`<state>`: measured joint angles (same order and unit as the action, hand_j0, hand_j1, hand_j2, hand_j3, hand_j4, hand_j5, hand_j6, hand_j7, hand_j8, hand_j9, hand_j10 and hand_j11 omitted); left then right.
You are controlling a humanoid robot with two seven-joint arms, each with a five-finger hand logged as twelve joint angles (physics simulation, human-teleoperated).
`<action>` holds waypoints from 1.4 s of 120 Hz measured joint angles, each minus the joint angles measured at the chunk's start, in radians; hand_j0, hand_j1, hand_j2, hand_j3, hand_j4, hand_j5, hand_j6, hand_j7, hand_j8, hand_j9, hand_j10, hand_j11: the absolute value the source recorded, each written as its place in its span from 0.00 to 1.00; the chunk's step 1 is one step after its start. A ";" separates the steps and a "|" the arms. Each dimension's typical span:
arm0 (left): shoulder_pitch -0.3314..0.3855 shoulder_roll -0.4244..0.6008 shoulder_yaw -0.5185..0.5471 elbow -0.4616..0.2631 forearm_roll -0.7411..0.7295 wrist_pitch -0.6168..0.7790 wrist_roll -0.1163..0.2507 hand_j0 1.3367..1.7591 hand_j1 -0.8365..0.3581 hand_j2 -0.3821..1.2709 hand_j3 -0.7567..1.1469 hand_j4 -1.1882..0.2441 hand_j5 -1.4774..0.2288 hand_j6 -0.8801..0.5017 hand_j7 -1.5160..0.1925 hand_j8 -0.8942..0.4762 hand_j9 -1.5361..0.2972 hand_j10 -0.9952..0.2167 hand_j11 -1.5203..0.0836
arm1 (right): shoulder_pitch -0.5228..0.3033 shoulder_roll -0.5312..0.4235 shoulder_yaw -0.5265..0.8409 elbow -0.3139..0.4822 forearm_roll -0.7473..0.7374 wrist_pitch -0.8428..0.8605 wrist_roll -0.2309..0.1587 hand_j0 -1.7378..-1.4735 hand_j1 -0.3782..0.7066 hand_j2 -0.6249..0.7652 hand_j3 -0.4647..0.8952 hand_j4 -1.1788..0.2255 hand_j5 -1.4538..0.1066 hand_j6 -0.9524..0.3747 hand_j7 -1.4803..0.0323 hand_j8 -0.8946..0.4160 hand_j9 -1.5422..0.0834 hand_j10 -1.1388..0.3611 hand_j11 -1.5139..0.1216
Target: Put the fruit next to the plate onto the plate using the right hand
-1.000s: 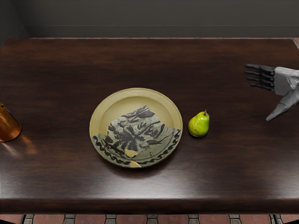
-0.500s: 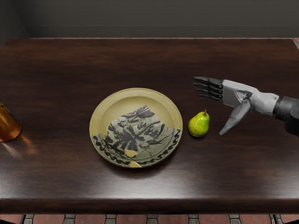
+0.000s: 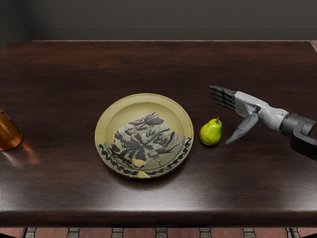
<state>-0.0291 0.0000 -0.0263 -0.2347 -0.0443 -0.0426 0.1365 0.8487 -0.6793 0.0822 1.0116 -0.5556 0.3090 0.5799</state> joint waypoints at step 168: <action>0.000 0.000 0.000 0.000 0.000 0.000 0.000 0.76 0.99 0.23 0.40 0.83 0.86 0.64 0.89 0.65 0.84 0.82 0.95 | -0.056 0.053 -0.006 -0.059 -0.033 -0.033 0.009 0.30 0.43 0.42 0.34 0.57 0.62 0.43 0.66 0.39 0.65 0.51 0.64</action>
<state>-0.0291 0.0000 -0.0263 -0.2347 -0.0447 -0.0427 0.1365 0.7924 -0.6259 0.0766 0.9529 -0.5882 0.2764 0.5885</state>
